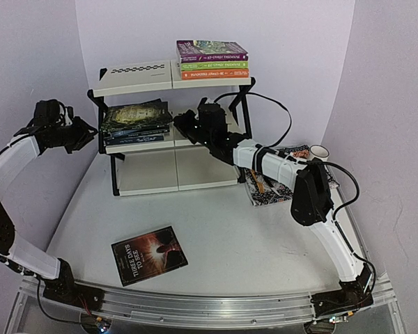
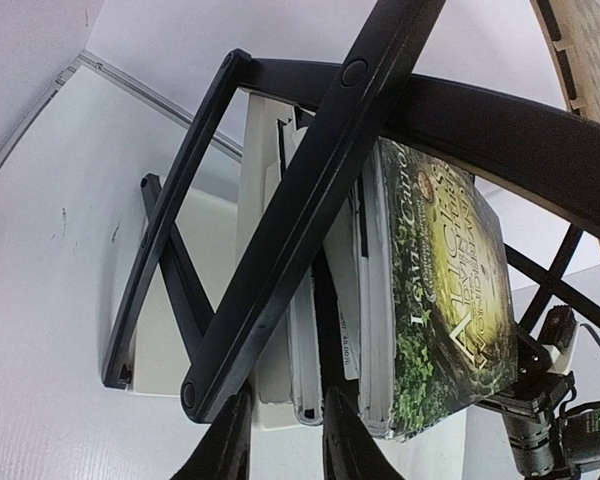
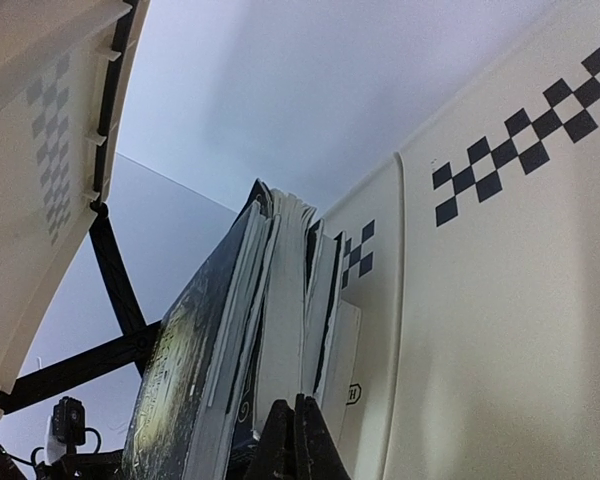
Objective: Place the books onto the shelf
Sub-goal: Adjust the book pile on the shelf.
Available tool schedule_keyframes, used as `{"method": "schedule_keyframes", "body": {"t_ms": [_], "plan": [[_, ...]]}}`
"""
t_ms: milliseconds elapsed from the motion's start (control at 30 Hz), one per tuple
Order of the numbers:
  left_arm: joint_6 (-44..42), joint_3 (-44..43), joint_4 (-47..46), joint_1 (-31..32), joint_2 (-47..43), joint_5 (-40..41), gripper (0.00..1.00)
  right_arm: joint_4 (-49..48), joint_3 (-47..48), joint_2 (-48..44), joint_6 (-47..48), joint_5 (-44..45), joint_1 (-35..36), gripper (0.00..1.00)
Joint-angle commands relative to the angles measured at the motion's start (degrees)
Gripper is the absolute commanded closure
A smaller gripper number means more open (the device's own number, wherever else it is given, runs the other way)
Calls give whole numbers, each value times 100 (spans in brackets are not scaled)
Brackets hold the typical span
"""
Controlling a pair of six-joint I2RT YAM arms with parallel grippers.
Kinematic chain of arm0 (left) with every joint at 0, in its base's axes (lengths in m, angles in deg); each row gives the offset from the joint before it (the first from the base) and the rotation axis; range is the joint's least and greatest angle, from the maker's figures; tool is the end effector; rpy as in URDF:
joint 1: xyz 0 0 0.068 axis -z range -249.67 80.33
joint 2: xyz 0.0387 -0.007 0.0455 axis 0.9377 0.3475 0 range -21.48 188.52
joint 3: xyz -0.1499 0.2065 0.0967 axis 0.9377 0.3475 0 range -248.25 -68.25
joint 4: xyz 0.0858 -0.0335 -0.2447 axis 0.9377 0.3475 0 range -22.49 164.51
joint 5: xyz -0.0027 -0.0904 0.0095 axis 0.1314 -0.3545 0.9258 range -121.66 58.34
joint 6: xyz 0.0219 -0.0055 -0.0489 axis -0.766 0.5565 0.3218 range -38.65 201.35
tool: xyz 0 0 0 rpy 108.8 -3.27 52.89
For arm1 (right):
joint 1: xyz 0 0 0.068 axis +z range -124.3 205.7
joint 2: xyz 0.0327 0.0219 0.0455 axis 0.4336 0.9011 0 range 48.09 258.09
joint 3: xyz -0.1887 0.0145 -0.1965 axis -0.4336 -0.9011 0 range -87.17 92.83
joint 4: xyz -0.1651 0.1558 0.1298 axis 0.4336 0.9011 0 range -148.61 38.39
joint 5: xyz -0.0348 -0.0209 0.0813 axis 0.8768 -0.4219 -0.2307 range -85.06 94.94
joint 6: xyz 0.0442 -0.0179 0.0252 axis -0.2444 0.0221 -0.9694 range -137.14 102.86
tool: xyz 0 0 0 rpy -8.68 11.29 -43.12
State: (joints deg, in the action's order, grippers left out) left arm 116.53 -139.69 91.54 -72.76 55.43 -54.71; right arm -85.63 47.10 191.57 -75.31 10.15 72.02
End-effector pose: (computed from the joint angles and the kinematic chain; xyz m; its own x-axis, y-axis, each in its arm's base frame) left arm 0.3030 0.0023 0.3546 -0.5693 -0.5616 -0.6004 -0.0457 0.7508 -0.6590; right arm 0.4083 0.4229 0.3242 -0.4497 0.7542 -0.4785 -0.5280 0.2076 0.8235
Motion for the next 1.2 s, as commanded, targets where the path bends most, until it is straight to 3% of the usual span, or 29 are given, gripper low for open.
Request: {"method": "schedule_keyframes", "body": {"t_ms": [0, 1167], "plan": [[94, -260, -368, 10, 113, -269, 75, -170, 369, 75, 43, -269, 5, 100], [104, -600, -488, 129, 458, -540, 83, -150, -37, -145, -91, -977, 91, 100]]}}
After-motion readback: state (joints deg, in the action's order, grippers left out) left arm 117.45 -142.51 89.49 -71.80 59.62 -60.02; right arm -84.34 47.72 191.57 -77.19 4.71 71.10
